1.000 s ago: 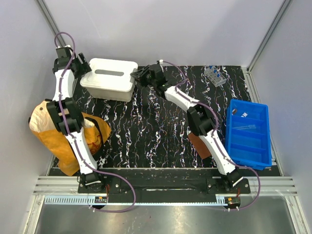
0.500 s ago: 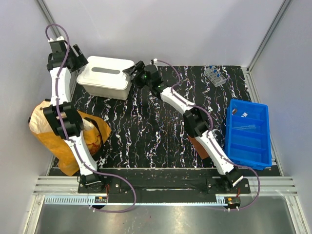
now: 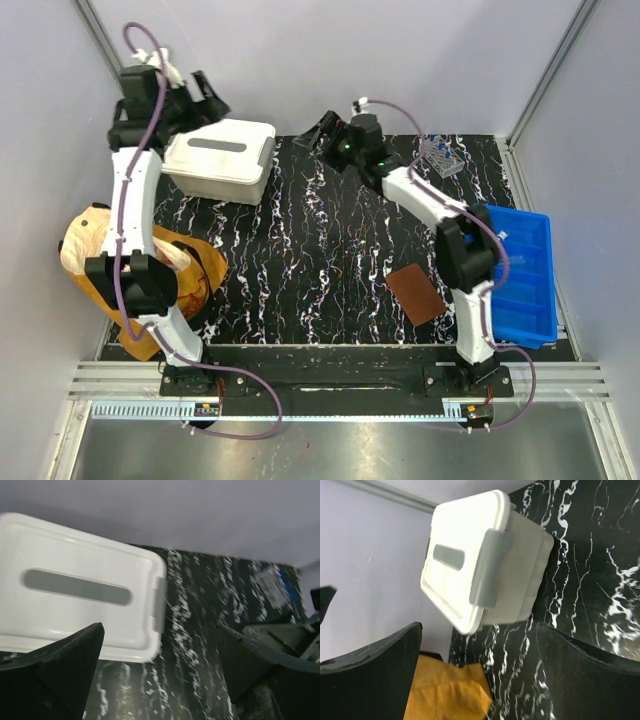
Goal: Organize the chemistry lab equipment
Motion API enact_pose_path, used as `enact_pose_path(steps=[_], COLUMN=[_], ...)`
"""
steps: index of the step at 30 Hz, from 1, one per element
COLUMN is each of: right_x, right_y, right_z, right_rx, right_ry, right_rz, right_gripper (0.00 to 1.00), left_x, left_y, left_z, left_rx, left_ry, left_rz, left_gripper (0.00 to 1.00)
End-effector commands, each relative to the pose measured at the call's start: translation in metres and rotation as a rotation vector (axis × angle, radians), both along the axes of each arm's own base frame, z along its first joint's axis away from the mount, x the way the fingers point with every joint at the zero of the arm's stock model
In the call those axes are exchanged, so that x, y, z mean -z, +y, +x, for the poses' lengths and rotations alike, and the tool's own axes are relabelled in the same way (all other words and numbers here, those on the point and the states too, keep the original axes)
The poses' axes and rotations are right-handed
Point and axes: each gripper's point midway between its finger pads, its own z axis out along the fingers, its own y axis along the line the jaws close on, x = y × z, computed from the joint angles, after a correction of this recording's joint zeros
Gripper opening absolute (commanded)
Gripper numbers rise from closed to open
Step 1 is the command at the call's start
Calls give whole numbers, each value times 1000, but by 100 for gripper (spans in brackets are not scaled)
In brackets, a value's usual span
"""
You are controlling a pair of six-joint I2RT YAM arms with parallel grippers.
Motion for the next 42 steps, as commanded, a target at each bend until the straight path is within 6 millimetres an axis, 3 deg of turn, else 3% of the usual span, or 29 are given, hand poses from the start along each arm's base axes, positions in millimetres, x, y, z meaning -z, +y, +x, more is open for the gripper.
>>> enact_pose_path(steps=[1, 5, 8, 10, 13, 16, 20, 24, 30, 42], right_x=[-123, -118, -121, -123, -126, -116, -92, -83, -73, -96], right_y=[-39, -94, -128, -149, -178, -200, -222, -233, -243, -244], right_z=[-66, -112, -155, -180, -215, -246, -271, -282, -280, -275], right_rx=[-59, 5, -13, -15, 25, 49, 93, 131, 185, 204], right_ry=[-368, -361, -372, -389, -405, -392, -338, -332, -284, -329], right_rz=[-162, -343, -452, -500, -511, -506, -510, -487, -502, -509], right_gripper=[100, 100, 100, 100, 100, 100, 100, 100, 100, 100], left_x=[-36, -46, -61, -57, -52, -35, -5, 24, 30, 25], left_y=[-97, -148, -167, -177, -180, -176, -176, -177, -184, -184], left_z=[-48, -93, -127, -151, -183, -200, -217, -214, -229, -236], left_rx=[277, 403, 474, 531, 568, 552, 558, 571, 626, 636], left_ry=[-109, -184, -266, -292, -344, -374, -349, -255, -244, -275], left_rz=[11, -7, -25, -31, -37, -38, -48, -38, -46, -39], left_gripper=[99, 99, 99, 99, 99, 99, 99, 99, 99, 99])
